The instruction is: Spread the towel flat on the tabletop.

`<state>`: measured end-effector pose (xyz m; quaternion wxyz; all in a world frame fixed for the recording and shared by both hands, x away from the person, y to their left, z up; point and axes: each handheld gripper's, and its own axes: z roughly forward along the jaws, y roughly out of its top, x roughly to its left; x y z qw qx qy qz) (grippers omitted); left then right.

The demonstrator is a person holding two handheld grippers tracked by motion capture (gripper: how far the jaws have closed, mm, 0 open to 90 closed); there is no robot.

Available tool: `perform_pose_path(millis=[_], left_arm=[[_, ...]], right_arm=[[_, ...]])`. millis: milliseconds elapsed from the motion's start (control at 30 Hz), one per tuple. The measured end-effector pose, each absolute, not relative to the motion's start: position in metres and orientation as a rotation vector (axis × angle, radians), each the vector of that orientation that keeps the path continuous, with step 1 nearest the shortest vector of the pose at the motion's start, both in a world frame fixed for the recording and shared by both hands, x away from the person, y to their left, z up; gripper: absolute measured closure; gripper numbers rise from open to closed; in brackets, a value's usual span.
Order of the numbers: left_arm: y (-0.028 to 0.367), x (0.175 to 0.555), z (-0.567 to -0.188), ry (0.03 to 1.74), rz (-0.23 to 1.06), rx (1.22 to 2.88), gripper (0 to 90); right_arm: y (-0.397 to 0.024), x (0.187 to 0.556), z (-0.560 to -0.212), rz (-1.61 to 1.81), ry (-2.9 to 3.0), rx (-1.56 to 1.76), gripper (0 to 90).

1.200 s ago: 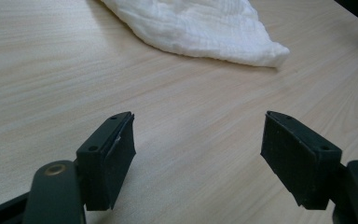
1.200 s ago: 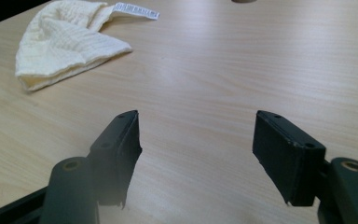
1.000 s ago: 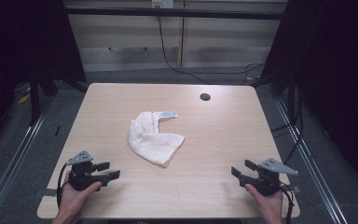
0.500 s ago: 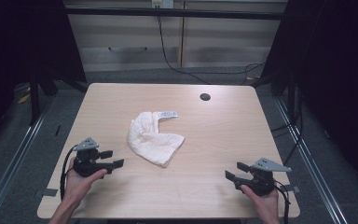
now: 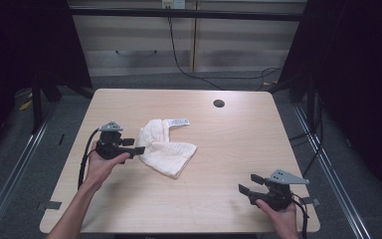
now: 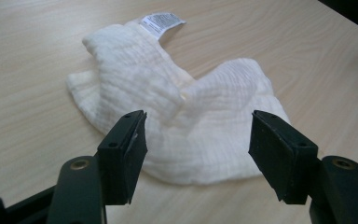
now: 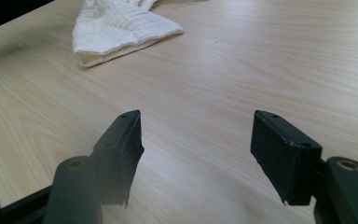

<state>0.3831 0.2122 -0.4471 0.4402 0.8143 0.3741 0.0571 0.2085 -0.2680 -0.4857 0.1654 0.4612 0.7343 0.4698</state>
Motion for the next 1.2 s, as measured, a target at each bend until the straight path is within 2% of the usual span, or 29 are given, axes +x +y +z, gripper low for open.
perform_pose_path(millis=[100, 200, 233, 333, 533, 633, 800, 933, 1200], left_arm=[[0.211, 0.395, -0.456, 0.943, 0.108, 2.012, 31.8], [0.209, 0.404, -0.466, 0.967, 0.104, 2.014, 32.3], [0.207, 0.406, -0.470, 0.980, 0.136, 2.020, 33.3], [0.205, 0.409, -0.481, 1.004, 0.111, 1.996, 35.2], [0.195, 0.410, -0.488, 0.989, 0.155, 2.062, 41.4], [0.193, 0.410, -0.492, 0.982, 0.166, 2.088, 47.6], [0.189, 0.406, -0.501, 0.953, 0.192, 2.152, 69.4], [0.190, 0.400, -0.502, 0.953, 0.165, 2.143, 81.1], [0.190, 0.381, -0.504, 0.937, 0.142, 2.122, 82.2]], right_arm=[[-0.268, 0.209, -0.486, 1.350, 2.092, 1.320, 33.6], [-0.268, 0.210, -0.486, 1.348, 2.093, 1.319, 33.3], [-0.268, 0.210, -0.486, 1.344, 2.094, 1.319, 33.3], [-0.268, 0.210, -0.486, 1.361, 2.088, 1.324, 33.2], [-0.268, 0.209, -0.486, 1.362, 2.090, 1.321, 33.0], [-0.269, 0.208, -0.485, 1.367, 2.080, 1.323, 33.0], [-0.269, 0.208, -0.486, 1.361, 2.085, 1.325, 32.9], [-0.268, 0.208, -0.486, 1.359, 2.084, 1.322, 32.9], [-0.267, 0.208, -0.486, 1.347, 2.093, 1.322, 32.9]])
